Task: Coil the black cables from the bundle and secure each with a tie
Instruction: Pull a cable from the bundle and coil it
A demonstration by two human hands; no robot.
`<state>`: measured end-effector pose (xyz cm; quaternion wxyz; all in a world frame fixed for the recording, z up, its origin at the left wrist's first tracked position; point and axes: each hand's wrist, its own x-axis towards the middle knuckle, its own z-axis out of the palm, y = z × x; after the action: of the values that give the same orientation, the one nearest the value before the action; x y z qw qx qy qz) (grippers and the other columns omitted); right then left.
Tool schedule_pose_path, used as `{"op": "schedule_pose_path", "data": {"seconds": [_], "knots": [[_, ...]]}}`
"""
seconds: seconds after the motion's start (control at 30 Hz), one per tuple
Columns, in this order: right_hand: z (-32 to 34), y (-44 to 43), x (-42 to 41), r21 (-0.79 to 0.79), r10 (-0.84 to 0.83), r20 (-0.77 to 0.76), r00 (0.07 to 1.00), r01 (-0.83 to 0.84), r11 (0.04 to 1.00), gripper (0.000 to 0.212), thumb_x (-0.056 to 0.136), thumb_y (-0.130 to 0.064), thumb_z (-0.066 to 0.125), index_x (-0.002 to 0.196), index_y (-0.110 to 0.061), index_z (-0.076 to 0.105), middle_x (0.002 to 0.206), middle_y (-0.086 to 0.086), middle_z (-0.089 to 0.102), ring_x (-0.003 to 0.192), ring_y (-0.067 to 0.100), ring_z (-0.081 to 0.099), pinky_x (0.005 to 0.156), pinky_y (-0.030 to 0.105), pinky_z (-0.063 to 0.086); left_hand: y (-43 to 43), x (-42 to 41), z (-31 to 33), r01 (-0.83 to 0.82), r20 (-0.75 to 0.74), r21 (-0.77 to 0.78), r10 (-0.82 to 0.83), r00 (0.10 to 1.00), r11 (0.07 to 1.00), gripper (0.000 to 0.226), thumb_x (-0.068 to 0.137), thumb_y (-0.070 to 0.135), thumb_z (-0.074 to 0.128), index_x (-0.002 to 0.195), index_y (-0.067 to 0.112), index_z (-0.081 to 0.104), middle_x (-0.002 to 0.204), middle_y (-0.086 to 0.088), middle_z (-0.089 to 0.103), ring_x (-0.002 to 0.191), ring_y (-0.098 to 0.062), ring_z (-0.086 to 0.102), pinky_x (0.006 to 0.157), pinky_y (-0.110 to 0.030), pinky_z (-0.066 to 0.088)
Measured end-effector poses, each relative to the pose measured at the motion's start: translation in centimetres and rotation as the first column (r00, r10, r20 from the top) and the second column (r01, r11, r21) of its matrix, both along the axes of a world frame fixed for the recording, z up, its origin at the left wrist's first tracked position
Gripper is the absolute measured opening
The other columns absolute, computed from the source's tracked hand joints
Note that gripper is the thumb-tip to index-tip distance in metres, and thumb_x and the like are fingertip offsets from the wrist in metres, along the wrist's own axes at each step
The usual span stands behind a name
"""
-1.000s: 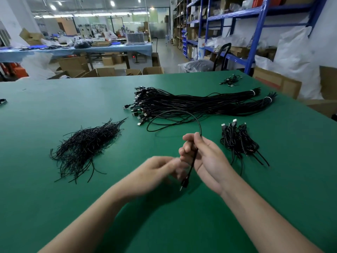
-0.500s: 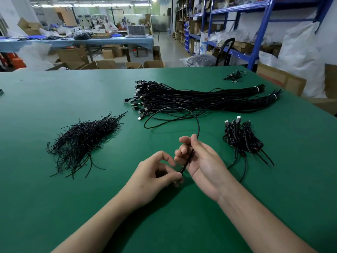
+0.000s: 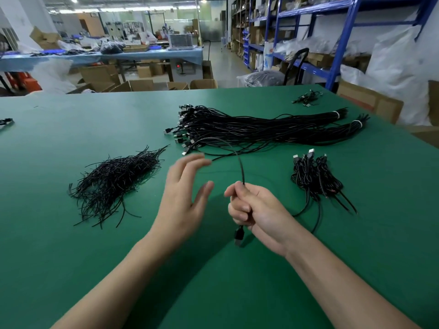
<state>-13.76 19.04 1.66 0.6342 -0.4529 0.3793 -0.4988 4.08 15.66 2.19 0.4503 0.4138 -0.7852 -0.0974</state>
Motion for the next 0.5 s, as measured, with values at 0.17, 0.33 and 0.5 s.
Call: {"op": "schedule_pose_path", "data": {"seconds": [0.17, 0.33, 0.5], "knots": [[0.3, 0.7, 0.1, -0.032, 0.280, 0.110, 0.954, -0.278, 0.960, 0.030, 0.106, -0.034, 0.046, 0.091, -0.016, 0.064, 0.057, -0.010, 0.031, 0.052, 0.009, 0.031, 0.055, 0.021, 0.032, -2.5, -1.3, 2.3, 0.044, 0.420, -0.179, 0.036, 0.907, 0.983, 0.038, 0.100, 0.022, 0.061, 0.139, 0.024, 0.062, 0.138, -0.002, 0.061, 0.132, -0.027, 0.052, 0.115, -0.044, 0.033], [2.0, 0.1, -1.2, -0.125, 0.188, 0.464, 0.865, -0.146, 0.981, 0.035, 0.105, -0.031, 0.041, 0.090, -0.014, 0.067, 0.051, -0.013, 0.033, 0.046, 0.003, 0.030, 0.046, 0.017, 0.026, -1.2, -2.7, 0.6, 0.124, 0.316, -0.043, -0.104, 0.943, 0.991, 0.025, 0.102, 0.025, 0.052, 0.110, 0.014, 0.073, 0.083, -0.003, 0.063, 0.079, -0.031, 0.062, 0.069, -0.037, 0.048], [4.5, -1.1, -2.0, -0.157, 0.006, 0.494, 0.870, 0.082, 0.984, 0.032, 0.104, -0.031, 0.041, 0.098, -0.012, 0.066, 0.054, -0.011, 0.034, 0.046, 0.003, 0.030, 0.044, 0.017, 0.026, 0.5, -4.0, -1.1, 0.198, 0.259, 0.051, -0.205, 0.944, 0.979, 0.021, 0.105, 0.028, 0.048, 0.110, 0.017, 0.065, 0.084, 0.003, 0.063, 0.075, -0.032, 0.059, 0.064, -0.041, 0.049]]}}
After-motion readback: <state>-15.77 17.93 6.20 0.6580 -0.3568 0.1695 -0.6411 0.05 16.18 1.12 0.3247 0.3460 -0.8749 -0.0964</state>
